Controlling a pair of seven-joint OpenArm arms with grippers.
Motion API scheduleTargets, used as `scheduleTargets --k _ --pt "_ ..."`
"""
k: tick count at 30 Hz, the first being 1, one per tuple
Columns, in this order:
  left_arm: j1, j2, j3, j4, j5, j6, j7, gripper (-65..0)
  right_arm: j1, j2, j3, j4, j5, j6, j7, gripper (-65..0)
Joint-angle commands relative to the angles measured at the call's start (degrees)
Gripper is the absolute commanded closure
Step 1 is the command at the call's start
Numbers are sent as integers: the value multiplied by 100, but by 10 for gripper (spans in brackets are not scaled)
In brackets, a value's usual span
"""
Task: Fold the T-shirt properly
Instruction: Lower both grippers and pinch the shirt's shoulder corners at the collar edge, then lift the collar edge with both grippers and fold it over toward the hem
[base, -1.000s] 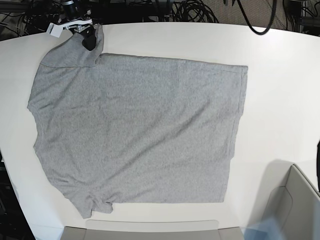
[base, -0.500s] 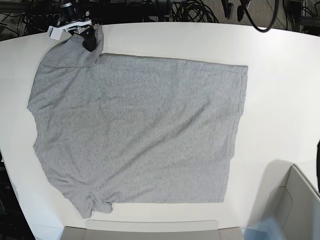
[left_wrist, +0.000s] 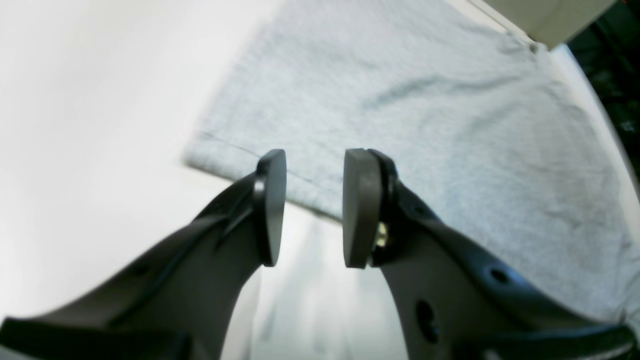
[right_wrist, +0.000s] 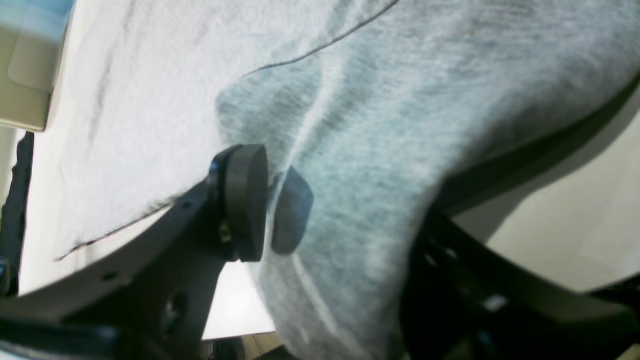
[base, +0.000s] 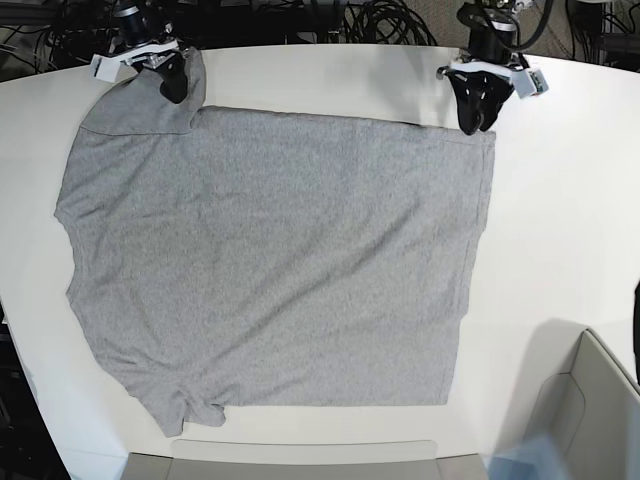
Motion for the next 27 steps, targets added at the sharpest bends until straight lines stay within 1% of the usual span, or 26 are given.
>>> scheduleTargets --k 1,4,6,11,14,19,21,25,27 --pt "-44 -68 -21 -24 -191 -5 105 -203 -97 56 38 -50 1 -252 -218 -261" --pt "-247 -68 -74 -209 -727 -5 387 -203 -115 56 118 -50 1 -252 -218 -261" --pt "-247 -68 -249 -305 -876 -5 457 -203 -115 56 170 -50 1 -252 -218 -261" --pt "-229 -59 -531 -543 -885 -14 554 -204 -115 56 179 -50 1 -252 -218 -261" --pt "-378 -59 -584 -771 -903 -5 1029 -204 -115 56 179 -50 1 -252 -218 -261" --pt "-695 -41 -742 -1000 -1149 -58 1767 -204 -115 56 170 -32 1 -252 -218 -261" --pt "-695 -41 -742 -965 -1114 -67 1916 -204 -106 56 153 -41 1 -252 -218 -261" --pt "-906 -41 -680 -956 -1096 -67 2013 -204 -106 56 153 -41 1 -252 -218 -261" --pt "-1038 -41 -680 -956 -1096 -67 2374 -204 -106 47 153 -41 1 -252 -218 -261"
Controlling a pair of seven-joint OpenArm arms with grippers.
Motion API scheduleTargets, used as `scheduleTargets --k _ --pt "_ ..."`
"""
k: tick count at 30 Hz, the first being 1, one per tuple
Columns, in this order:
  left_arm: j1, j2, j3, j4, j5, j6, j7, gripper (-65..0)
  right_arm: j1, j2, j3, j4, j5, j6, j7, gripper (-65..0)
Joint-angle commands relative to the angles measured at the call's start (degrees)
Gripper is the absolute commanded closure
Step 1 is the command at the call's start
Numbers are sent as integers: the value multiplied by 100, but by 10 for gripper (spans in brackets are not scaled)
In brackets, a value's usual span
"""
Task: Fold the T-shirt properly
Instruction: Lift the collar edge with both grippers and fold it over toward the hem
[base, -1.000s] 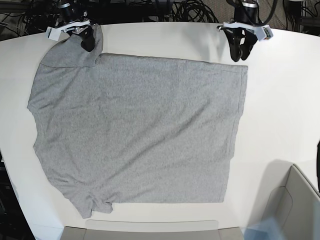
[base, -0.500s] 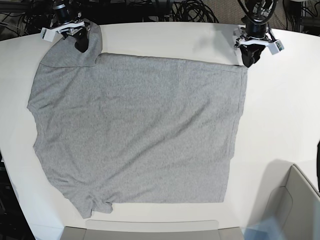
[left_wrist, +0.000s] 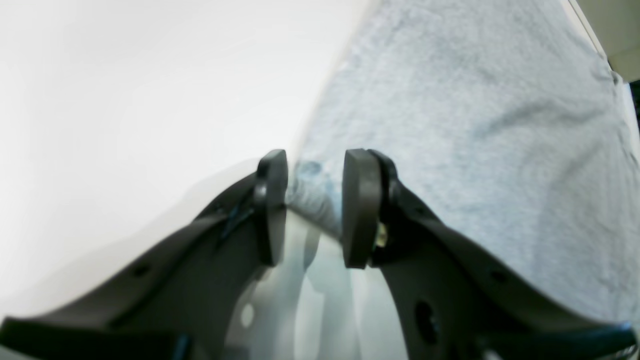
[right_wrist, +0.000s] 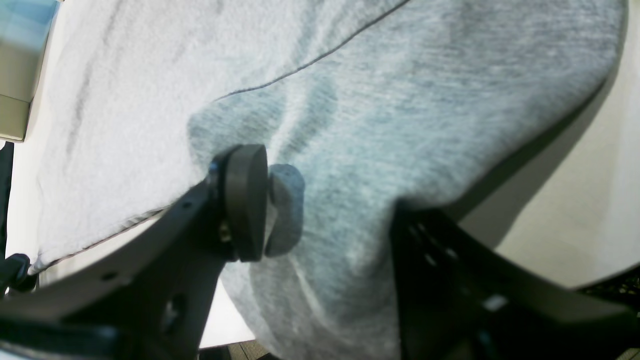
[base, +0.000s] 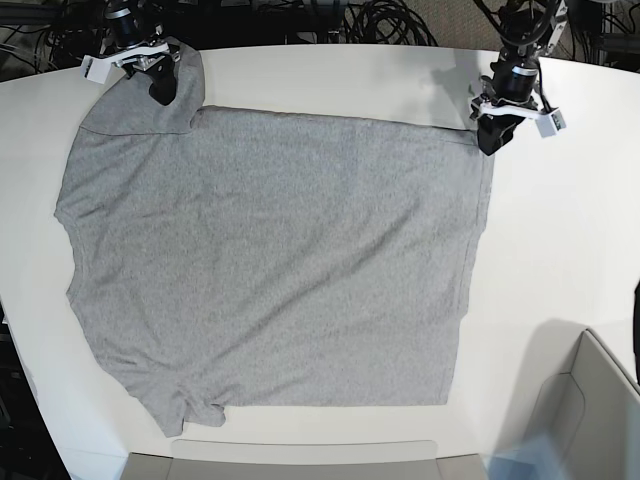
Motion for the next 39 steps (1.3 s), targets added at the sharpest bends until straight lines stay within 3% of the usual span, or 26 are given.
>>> scheduleTargets --k 1,4,7,10,13,14,21,29,39 --pt "-31 -43 13 -1 -36 64 482 -204 -95 27 -2 -15 1 -224 -216 -261" --pt "-241 -35 4 -71 -27 -208 772 -202 -69 10 -11 -15 1 -224 -216 -261" --pt "-312 -35 -14 -230 -62 -243 790 -199 -69 10 -11 3 1 -224 -216 -250" --pt "-285 -35 -31 -265 -54 -261 790 -147 -78 45 -2 3 1 -224 -216 -159" --pt "-277 -35 -40 -273 -62 -243 798 -12 -78 45 15 12 1 -242 -216 -8" --pt "-277 -35 -40 -273 -62 -243 798 0 -95 45 15 21 1 -242 -216 0" --pt "110 -52 -207 -45 -62 -270 763 0 -359 133 24 38 1 -233 -180 0" --pt "928 -61 -823 61 -36 -296 763 0 -1080 71 718 557 1 -224 -180 0" --pt "1649 -43 -1306 825 -27 -296 754 0 -1475 45 1000 1330 1 -215 -198 0"
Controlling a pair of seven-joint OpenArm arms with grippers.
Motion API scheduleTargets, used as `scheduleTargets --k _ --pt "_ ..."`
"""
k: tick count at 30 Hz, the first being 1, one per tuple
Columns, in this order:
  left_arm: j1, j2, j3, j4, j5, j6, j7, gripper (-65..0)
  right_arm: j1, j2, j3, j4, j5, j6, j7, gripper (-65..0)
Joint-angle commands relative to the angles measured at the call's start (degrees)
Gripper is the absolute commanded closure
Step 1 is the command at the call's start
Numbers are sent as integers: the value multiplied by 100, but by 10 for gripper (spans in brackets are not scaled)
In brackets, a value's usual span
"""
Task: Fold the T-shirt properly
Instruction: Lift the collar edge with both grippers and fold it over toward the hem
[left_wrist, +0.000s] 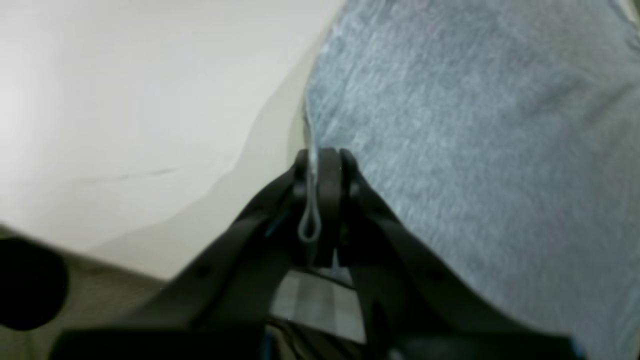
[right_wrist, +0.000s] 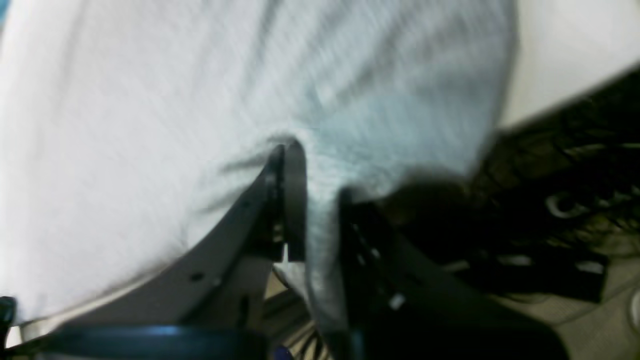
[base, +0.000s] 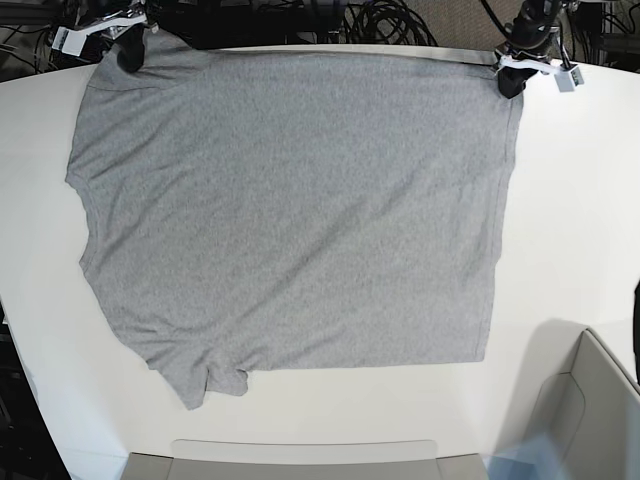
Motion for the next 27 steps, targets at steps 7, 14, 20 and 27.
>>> scheduleTargets --k 7,14,20,27 --pt "-41 -92 -52 550 19 4 -52 0 189 229 62 208 -10 32 114 0" --pt "-507 -92 -52 621 19 153 221 0 541 423 62 137 -10 -21 88 0" --pt "-1219 -92 -60 629 19 742 818 0 1139 484 554 146 -10 -21 -1055 0" --pt "-1430 -92 -421 832 19 988 1056 0 2027 335 932 155 -783 -21 -2048 0"
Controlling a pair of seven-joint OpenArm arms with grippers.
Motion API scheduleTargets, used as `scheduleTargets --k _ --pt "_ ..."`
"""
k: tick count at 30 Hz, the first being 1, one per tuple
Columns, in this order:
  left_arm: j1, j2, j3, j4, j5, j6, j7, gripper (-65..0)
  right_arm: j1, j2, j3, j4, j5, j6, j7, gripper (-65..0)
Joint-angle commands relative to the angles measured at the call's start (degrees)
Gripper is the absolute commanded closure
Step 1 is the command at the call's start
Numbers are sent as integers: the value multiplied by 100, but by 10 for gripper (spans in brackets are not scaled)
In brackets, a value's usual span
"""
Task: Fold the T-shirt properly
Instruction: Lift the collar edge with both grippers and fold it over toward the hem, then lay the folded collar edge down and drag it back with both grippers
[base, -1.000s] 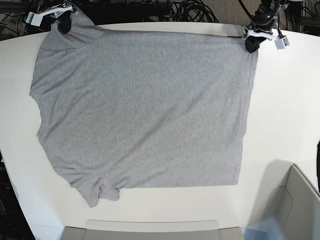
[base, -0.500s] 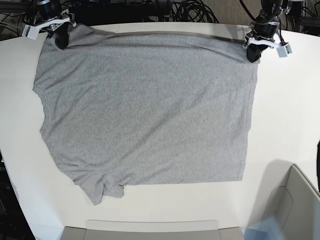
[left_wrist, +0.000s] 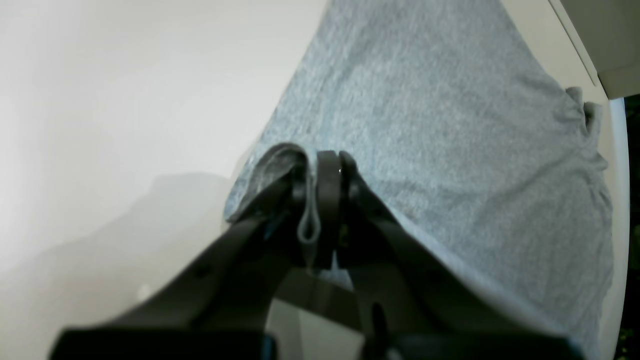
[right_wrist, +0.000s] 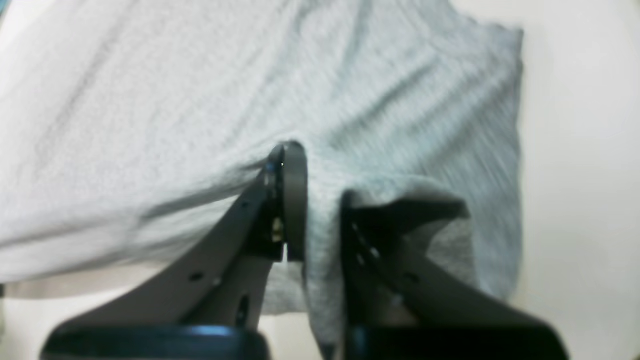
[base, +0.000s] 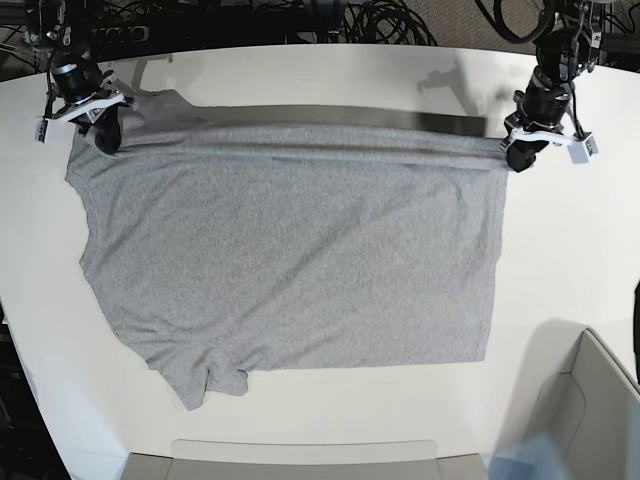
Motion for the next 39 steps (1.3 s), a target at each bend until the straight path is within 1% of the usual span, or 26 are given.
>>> scheduleTargets --k 1,3,6,7,9,10,11,13,15,17,19,21,23,25,28,37,39 --pt "-196 -74 -47 67 -5 11 82 0 115 79 71 89 -109 3 25 0" --pt "-610 -74 -47 -4 12 11 425 0 387 70 62 81 -302 29 -265 0" --pt "-1093 -57 -47 -250 12 20 917 0 801 -44 54 72 -574 47 -687 0" --pt "-1260 -48 -47 -347 12 64 1014 0 959 -44 45 72 -689 47 -801 0" --pt "-1524 -48 -21 -487 12 319 1145 0 1205 -97 27 63 -944 56 -1030 0" --pt "-1621 -48 -3 -549 12 380 1189 0 1328 -141 27 63 -1058 65 -1109 0" --pt "-1726 -48 15 -602 12 416 1198 0 1478 -185 27 63 -1190 170 -1223 0" --pt "-1867 -48 15 -716 12 424 1198 0 1803 -343 36 19 -1462 566 -1469 0" --pt "-1990 -48 15 -848 12 424 1207 0 2102 -519 62 -139 -1788 838 -1698 0" --pt "-2087 -57 23 -980 12 424 1207 0 2445 -677 62 -368 -2271 1023 -1812 0" --pt "-2183 -65 23 -1041 74 424 1225 0 2691 -870 62 -579 -2711 1181 -1812 0" --pt "-2280 -65 15 -1050 294 424 1374 0 2884 -1037 71 -675 -3071 1383 -1812 0" --pt "-2421 -48 15 -1059 531 424 1567 0 2954 -1152 71 -684 -3282 1454 -1812 0" --pt "-2482 -39 6 -1173 663 398 1629 0 2998 -1231 71 -675 -3379 1454 -1794 0" --pt "-2649 -39 6 -1481 672 389 1655 0 3095 -1310 71 -684 -3388 1454 -1794 0" --pt "-3001 -48 32 -1665 689 380 1691 0 3280 -1319 71 -693 -3396 1418 -1821 0" --pt "-3150 -65 217 -1701 698 380 1778 0 3306 -1328 71 -825 -3396 1366 -1803 0"
